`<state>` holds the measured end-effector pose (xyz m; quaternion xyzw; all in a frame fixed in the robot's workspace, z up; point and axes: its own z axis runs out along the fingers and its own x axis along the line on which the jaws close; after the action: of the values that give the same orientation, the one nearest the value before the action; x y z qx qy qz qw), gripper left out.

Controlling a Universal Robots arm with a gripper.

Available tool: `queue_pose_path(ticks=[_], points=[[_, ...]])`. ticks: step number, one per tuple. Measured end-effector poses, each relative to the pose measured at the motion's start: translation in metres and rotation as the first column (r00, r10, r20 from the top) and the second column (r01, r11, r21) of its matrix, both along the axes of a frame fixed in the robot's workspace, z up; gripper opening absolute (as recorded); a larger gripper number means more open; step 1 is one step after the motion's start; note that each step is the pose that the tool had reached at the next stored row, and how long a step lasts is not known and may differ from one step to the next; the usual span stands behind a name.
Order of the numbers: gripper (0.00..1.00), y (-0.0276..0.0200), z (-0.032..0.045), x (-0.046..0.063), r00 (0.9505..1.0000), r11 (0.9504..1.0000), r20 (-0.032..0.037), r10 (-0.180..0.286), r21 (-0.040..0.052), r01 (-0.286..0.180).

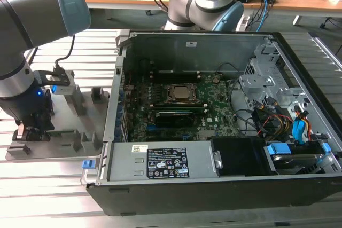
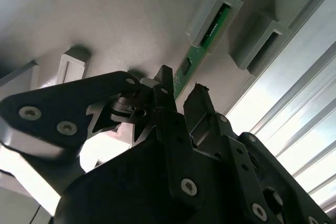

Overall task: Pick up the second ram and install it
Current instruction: 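Pick up the second ram and move it above second insertion slot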

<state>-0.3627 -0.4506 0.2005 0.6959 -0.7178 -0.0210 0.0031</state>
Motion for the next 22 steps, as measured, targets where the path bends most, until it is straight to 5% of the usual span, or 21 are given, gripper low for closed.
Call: queue_pose_path(ticks=[2,4,12,14,22], points=[[0.36,0.0000,-0.0002,0.0000,0.9998,1.0000,0.0199,0.000,-0.0015,0.000],[0.36,0.0000,-0.0002,-0.0001,0.9997,1.0000,0.0230,0.000,-0.0016,0.000],[0.36,0.0000,-0.0002,-0.0027,0.9997,1.0000,0.0233,0.000,-0.0017,0.000],[0.14,0.0000,-0.0002,-0.0028,0.9997,1.0000,0.0233,0.000,-0.0019,0.000],[0.14,0.0000,-0.0002,-0.0029,0.9997,1.0000,0.0234,0.000,-0.0017,0.000]])
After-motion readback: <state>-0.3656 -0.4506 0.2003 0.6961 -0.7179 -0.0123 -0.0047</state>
